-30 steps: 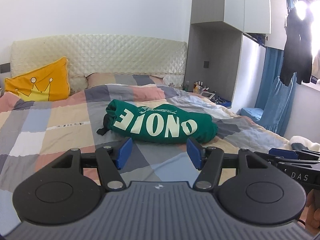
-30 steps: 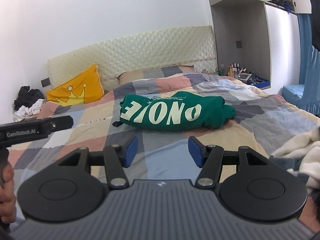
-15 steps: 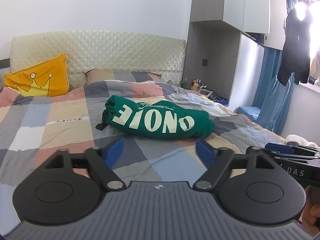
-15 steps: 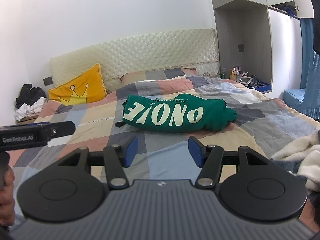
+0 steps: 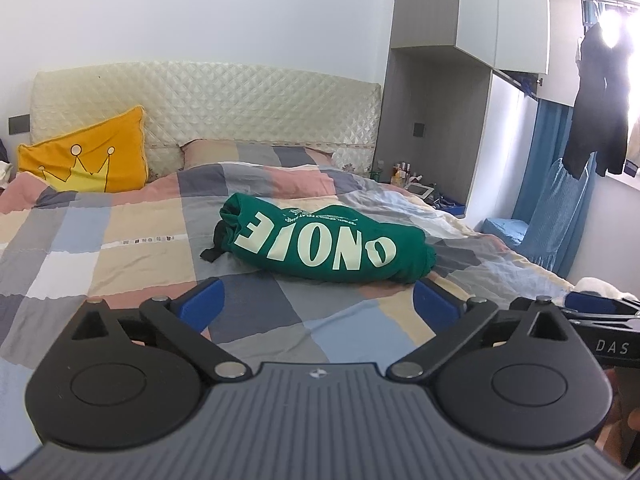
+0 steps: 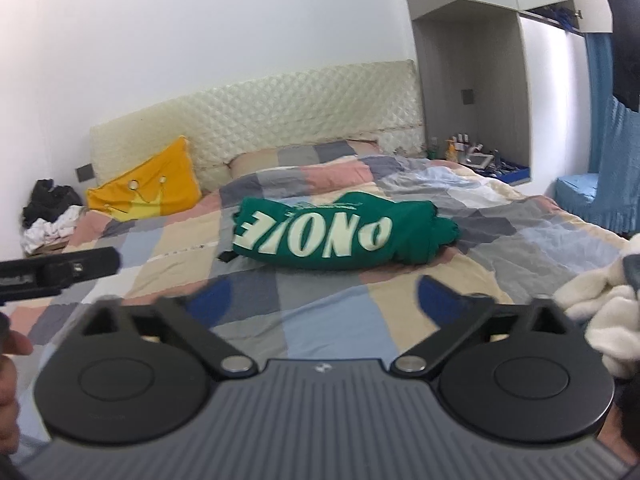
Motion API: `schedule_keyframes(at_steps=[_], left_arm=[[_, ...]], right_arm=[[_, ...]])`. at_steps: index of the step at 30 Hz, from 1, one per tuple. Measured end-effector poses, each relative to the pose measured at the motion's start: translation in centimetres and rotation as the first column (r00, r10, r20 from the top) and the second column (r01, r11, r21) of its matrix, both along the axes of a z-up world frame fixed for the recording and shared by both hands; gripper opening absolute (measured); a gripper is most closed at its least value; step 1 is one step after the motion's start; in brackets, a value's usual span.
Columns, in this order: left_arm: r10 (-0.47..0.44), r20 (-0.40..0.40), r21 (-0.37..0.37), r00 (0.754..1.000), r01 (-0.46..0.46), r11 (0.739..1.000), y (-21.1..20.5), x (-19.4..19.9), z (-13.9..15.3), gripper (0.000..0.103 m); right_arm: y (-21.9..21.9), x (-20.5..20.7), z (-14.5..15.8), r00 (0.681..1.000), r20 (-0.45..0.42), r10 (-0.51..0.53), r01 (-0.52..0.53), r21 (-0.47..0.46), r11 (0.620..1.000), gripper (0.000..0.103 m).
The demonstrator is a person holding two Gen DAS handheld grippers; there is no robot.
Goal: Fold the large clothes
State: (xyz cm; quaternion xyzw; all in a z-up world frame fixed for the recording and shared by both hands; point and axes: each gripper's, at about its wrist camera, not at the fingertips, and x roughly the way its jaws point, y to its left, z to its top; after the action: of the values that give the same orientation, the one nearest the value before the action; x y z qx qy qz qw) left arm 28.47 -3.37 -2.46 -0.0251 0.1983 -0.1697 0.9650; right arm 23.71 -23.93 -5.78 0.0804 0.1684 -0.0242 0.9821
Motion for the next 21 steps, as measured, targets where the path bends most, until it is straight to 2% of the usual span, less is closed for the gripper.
schedule_keyframes(at_steps=[4,21], left_arm=[[0.000,-0.011,0.005,1.000,0.000,1.000,-0.09,0.13,-0.13,0.103],[0.001,-0.019,0.011,1.000,0.000,1.000,-0.36,0.34,-0.19,0.103]], right_arm=[[-0.36,0.20,-0.24,0.999,-0.021,-0.032,0.032,-0.001,0.999,0.103],[0.35,0.14,-0.31,1.000,-0.023,-0.007,0.007,-0.012,1.000,0.103]])
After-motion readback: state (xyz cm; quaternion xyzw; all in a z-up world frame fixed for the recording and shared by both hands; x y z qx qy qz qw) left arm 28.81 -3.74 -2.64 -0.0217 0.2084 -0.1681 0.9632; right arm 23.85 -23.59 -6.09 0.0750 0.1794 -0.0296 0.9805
